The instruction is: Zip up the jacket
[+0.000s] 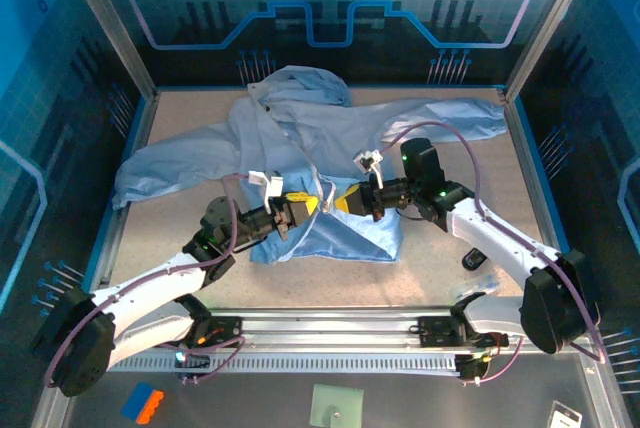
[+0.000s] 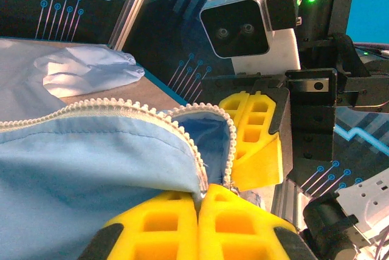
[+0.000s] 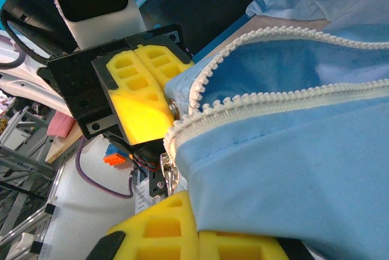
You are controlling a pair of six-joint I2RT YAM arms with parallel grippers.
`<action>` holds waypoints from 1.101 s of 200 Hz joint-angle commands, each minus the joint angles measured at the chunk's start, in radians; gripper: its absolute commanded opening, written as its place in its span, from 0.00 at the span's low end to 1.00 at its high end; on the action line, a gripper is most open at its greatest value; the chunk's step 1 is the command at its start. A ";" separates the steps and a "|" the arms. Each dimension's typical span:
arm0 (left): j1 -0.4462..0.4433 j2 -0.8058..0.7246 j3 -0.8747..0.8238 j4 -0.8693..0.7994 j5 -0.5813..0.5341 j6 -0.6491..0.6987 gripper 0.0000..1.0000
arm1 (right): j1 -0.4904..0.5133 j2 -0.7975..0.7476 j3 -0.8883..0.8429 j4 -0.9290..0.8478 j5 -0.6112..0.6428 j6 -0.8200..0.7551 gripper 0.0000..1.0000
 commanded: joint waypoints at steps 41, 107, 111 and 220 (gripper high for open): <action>0.005 -0.022 0.010 0.059 0.012 -0.006 0.00 | -0.011 0.011 0.013 0.034 -0.029 -0.001 0.00; 0.006 -0.015 -0.005 0.083 0.017 -0.023 0.00 | -0.011 0.015 0.015 0.046 -0.022 0.003 0.00; 0.006 -0.013 -0.006 0.086 0.018 -0.025 0.00 | -0.011 0.016 0.016 0.046 -0.022 0.002 0.00; 0.004 -0.004 -0.044 0.121 0.030 -0.055 0.00 | -0.011 0.031 0.024 0.087 -0.024 0.032 0.00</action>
